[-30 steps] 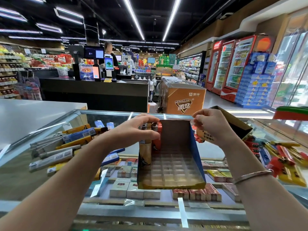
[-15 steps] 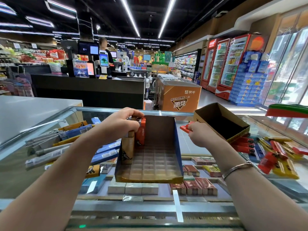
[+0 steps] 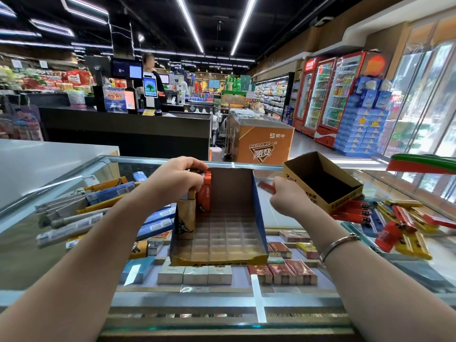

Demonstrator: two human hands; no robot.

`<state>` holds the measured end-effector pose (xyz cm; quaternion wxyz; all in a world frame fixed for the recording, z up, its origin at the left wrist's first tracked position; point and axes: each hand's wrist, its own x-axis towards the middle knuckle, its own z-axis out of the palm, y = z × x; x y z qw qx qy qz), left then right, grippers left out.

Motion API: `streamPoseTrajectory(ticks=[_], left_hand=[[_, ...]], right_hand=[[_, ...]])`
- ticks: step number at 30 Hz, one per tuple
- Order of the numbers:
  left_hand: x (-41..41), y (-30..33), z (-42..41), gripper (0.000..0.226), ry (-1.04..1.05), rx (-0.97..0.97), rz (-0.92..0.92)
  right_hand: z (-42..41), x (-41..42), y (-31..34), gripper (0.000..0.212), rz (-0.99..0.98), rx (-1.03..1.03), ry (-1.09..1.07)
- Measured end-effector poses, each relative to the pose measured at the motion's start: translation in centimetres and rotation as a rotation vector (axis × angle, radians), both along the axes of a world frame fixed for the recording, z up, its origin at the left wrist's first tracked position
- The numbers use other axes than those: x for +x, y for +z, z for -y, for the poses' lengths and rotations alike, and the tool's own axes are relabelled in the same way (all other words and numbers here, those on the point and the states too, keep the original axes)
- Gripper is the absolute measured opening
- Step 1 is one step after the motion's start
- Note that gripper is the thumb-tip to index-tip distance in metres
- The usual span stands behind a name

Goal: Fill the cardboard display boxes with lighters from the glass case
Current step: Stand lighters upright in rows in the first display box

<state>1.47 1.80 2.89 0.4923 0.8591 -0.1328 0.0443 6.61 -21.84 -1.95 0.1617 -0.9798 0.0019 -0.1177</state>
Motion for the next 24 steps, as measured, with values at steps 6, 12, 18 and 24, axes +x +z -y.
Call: streamPoseTrajectory(ticks=[6,12,18,24], left_hand=[[0.0,-0.1,0.2,0.033,0.055,-0.057,0.006],[0.1,0.0,0.0,0.034,0.083,-0.062,0.008],[0.1,0.1,-0.2,0.034,0.125,-0.085,0.02],[0.3,0.1,-0.1,0.035,0.12,-0.08,-0.004]], right_hand=[[-2.4,0.3,0.9,0.021,-0.119,0.288,0.294],[-2.8,0.5,1.0,0.019,-0.267,0.358,0.333],[-1.1,1.5,1.3,0.01,-0.221,0.221,0.214],[-0.7,3.3,1.2,0.022,0.059,0.356,0.132]])
